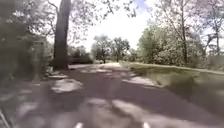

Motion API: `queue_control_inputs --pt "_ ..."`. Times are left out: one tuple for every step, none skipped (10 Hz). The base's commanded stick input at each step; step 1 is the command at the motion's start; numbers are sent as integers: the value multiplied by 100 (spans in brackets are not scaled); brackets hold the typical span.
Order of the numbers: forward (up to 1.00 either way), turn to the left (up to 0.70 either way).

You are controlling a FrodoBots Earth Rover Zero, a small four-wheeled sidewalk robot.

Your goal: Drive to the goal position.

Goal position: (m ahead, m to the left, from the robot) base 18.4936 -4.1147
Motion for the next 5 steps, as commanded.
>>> queue_control_inputs --pt "100 0" --pt "100 0" --pt "100 0" --pt "100 0" --pt "100 0"
